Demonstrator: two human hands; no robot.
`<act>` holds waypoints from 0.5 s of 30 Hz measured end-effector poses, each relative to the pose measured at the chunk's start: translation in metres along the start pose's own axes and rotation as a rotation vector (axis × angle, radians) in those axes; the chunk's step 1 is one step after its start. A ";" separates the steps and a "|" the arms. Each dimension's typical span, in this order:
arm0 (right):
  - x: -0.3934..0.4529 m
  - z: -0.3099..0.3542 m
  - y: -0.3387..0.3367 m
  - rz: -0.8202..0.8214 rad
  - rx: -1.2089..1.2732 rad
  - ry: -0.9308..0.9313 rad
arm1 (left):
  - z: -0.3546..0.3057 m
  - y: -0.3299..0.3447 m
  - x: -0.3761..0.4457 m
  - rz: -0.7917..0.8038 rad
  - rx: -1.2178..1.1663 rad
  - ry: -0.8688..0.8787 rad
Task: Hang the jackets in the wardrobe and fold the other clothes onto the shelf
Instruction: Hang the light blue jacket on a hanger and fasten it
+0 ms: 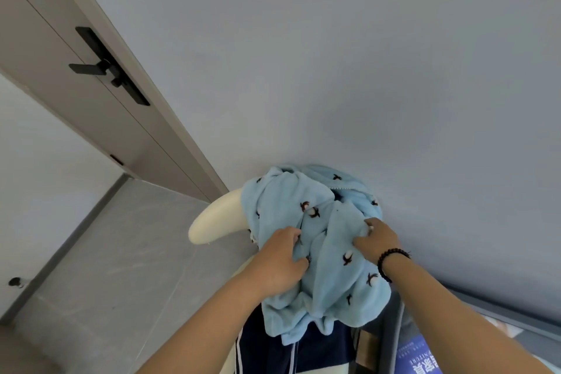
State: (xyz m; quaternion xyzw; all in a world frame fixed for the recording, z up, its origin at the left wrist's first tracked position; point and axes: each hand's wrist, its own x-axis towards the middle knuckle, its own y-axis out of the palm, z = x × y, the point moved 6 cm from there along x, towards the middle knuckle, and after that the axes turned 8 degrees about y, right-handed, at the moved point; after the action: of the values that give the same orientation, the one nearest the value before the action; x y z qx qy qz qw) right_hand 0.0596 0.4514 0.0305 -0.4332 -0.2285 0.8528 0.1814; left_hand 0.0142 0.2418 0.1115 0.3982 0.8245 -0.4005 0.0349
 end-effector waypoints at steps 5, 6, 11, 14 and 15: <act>-0.012 0.011 -0.005 0.005 0.135 -0.165 | -0.002 -0.006 0.053 -0.065 0.140 0.027; -0.019 0.013 -0.002 0.036 0.164 -0.205 | -0.001 -0.007 0.065 -0.087 0.217 0.019; -0.062 0.006 0.034 0.225 0.014 -0.392 | 0.013 -0.006 0.122 -0.052 0.604 -0.012; -0.062 -0.009 0.046 0.279 -0.117 -0.395 | 0.024 -0.015 0.137 -0.086 0.748 0.033; -0.059 -0.011 0.043 0.278 -0.124 -0.371 | 0.027 -0.020 0.138 -0.126 0.733 0.058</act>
State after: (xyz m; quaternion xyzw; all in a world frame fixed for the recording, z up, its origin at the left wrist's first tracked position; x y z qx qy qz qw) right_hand 0.0965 0.3882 0.0395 -0.3067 -0.2481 0.9189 -0.0100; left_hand -0.1003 0.3024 0.0542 0.3437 0.6499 -0.6591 -0.1585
